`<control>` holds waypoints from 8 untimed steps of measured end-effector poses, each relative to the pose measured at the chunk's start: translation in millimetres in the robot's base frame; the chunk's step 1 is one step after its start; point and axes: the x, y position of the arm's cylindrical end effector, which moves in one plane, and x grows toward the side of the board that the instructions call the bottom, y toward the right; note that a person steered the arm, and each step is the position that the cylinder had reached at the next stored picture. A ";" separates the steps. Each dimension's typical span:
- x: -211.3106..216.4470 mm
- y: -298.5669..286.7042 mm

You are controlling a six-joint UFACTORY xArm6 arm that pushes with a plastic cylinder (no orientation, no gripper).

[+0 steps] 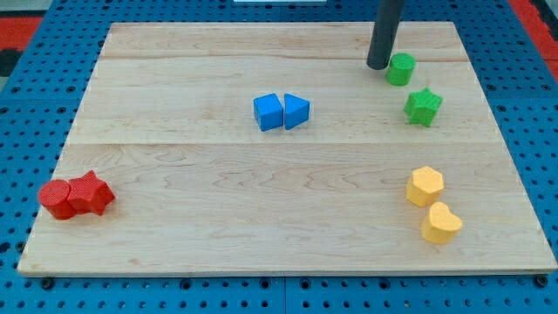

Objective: Move the arm left to the blue cube

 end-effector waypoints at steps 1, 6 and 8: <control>-19.1 38.4; 23.3 -5.8; 23.3 -17.9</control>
